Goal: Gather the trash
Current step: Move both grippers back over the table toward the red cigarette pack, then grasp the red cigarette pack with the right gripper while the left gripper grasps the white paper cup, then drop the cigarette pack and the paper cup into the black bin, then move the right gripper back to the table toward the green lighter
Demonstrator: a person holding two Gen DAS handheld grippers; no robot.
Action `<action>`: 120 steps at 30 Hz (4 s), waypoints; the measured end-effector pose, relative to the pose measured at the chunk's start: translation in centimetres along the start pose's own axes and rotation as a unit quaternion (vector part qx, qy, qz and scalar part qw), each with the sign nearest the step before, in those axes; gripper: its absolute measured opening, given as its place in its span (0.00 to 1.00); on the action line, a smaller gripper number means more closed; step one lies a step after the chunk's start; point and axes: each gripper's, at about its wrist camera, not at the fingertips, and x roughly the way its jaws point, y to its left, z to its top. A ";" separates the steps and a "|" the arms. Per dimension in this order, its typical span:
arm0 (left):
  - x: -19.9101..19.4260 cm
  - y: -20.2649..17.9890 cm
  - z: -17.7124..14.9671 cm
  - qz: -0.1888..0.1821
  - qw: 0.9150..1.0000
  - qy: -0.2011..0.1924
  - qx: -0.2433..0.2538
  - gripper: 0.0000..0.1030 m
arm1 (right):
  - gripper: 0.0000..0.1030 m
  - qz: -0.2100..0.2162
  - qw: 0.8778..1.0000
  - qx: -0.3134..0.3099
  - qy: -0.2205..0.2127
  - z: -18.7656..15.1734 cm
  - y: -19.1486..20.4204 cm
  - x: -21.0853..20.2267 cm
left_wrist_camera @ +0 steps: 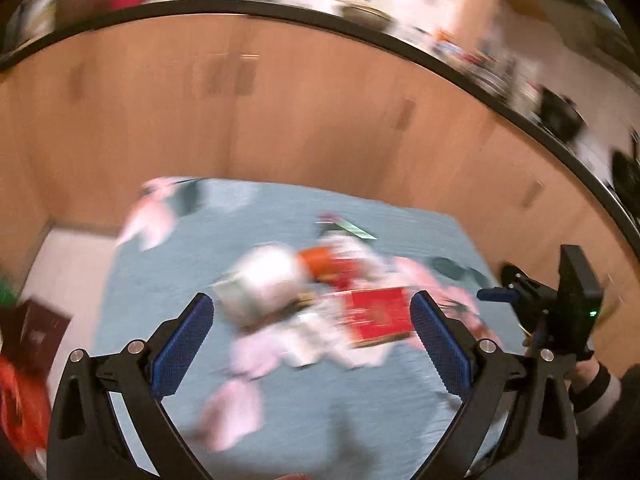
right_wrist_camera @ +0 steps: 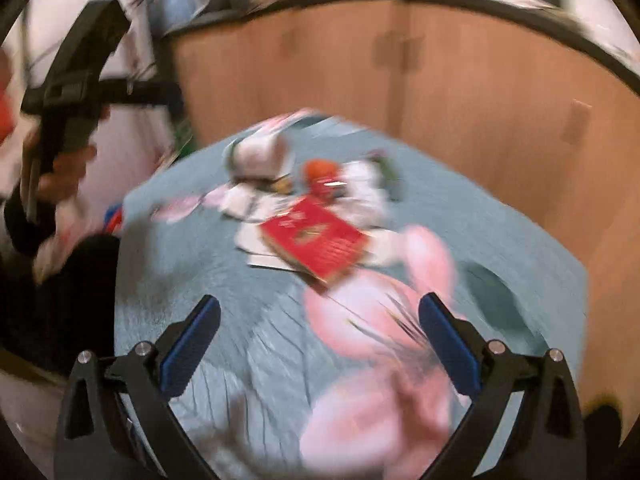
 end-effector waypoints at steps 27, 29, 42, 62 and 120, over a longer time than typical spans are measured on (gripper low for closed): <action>7.2 0.4 0.1 0.001 0.968 0.038 0.250 0.92 | 0.66 0.080 0.996 0.000 0.047 -1.7 -1.6 0.4; 8.7 -0.2 0.3 -0.014 0.957 0.056 0.286 0.92 | 0.63 0.070 0.996 0.041 0.029 -3.9 -1.6 -1.4; 16.8 0.2 0.0 0.029 0.929 0.153 0.336 0.56 | 0.60 0.056 0.983 0.172 -0.043 -9.0 -2.9 -5.4; 6.5 -6.4 7.1 -0.082 0.985 0.016 0.151 0.56 | 0.59 -0.026 0.974 0.203 -0.102 -11.5 -4.6 -11.2; 24.8 -45.1 -0.8 -0.226 0.911 0.163 0.304 0.82 | 0.86 -0.221 0.914 0.329 -0.090 -27.2 -11.5 -19.6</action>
